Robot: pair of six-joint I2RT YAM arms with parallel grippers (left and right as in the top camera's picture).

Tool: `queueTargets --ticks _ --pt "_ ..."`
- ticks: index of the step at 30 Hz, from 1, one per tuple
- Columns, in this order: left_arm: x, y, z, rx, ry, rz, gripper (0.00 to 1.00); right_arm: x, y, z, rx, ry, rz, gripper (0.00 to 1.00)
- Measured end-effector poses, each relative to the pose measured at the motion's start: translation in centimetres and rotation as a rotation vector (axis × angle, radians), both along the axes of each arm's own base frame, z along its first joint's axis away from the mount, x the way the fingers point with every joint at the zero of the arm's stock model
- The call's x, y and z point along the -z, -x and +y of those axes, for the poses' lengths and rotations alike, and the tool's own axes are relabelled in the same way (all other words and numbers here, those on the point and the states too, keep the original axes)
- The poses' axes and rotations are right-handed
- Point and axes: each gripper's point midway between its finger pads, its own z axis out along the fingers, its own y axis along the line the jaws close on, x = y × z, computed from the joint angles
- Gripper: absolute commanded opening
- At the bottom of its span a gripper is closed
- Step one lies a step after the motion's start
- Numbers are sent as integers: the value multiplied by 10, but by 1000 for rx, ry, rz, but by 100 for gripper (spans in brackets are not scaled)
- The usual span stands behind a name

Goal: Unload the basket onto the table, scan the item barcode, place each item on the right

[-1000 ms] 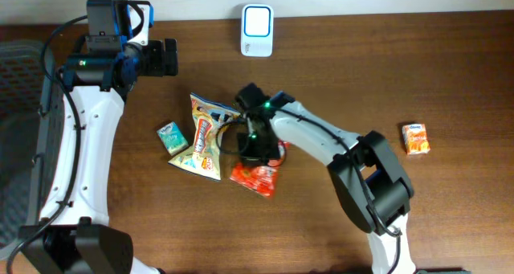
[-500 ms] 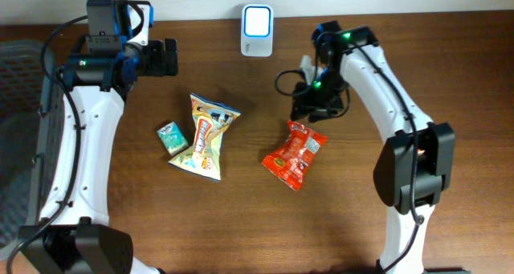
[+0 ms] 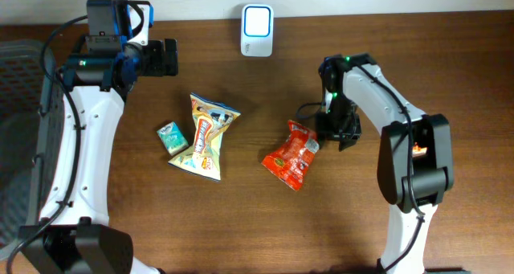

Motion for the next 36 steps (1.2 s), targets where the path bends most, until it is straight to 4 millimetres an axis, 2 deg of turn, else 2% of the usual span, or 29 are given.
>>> queueTargets --ticks 4,6,8,10,13,16,19,21,22,26,27,29,31,33,34,35,36 --pt "0 0 0 0 0 0 99 7 -17 16 -18 -43 -82 51" --pt "0 0 0 0 1 0 99 9 -33 29 -49 -94 -154 58" --pt "0 0 0 0 0 0 99 7 -55 51 -116 -200 -256 68" --pt "0 0 0 0 1 0 99 1 -66 74 -214 -327 -328 68" --pt "0 0 0 0 1 0 99 -10 -65 101 -325 -482 -368 68" --pt "0 0 0 0 1 0 99 -15 -53 105 -348 -531 -328 68" --pt "0 0 0 0 0 1 99 -28 -48 97 -328 -538 -282 67" --pt "0 0 0 0 0 0 99 -46 -52 84 -304 -522 -268 70" --pt "0 0 0 0 1 0 99 -56 -56 75 -284 -501 -270 70" --pt "0 0 0 0 0 0 99 -84 -49 35 -142 -302 -235 74" --pt "0 0 0 0 1 0 99 -91 -48 30 -115 -270 -247 77" --pt "0 0 0 0 0 1 99 -119 -47 14 -31 -174 -324 80" --pt "0 0 0 0 1 0 99 -144 -41 4 44 -135 -403 83" --pt "0 0 0 0 0 0 99 -161 -31 -3 115 -136 -476 84" --pt "0 0 0 0 1 0 99 -164 -25 -7 169 -150 -499 85" --pt "0 0 0 0 1 1 99 -155 -19 -11 214 -188 -518 88" --pt "0 0 0 0 1 -1 99 -144 -21 -8 238 -236 -536 95"
